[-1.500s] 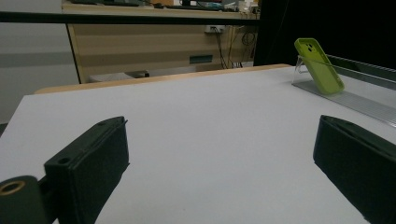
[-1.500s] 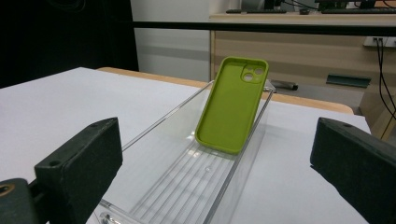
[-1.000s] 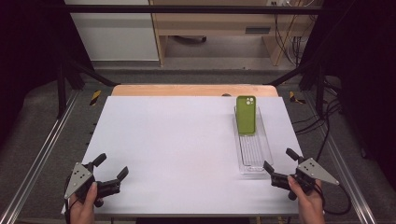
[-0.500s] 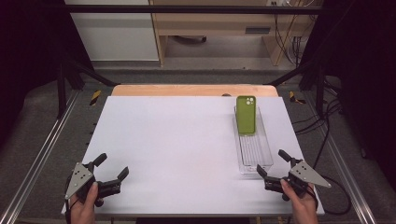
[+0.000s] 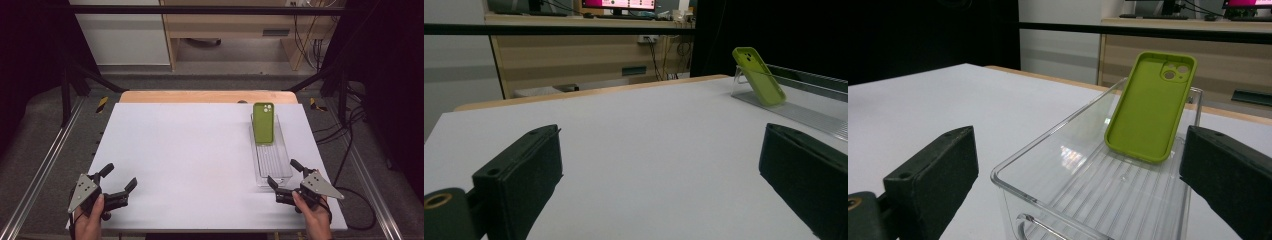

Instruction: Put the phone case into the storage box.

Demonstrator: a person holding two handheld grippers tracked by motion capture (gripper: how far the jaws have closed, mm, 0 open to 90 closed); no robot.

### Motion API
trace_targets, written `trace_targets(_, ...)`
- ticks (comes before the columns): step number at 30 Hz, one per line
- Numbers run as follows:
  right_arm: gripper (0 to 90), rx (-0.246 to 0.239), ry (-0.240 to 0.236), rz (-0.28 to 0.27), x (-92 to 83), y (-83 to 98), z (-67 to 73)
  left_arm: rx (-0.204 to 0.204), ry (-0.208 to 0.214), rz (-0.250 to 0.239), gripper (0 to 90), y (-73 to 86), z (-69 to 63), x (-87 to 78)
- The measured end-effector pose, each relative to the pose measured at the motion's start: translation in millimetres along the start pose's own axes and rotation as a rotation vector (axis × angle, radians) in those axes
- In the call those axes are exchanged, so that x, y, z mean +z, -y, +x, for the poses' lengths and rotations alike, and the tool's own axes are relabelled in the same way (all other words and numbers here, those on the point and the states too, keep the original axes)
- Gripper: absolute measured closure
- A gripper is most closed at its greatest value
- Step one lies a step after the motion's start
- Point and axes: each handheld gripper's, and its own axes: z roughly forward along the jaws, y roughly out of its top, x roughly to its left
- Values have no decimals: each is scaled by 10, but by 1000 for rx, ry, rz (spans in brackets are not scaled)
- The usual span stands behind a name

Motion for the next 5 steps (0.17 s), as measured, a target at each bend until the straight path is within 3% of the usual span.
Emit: trace_targets(5, 31, 14, -5, 32, -3, 32, -15, 0, 12, 12, 29, 0, -42, 30)
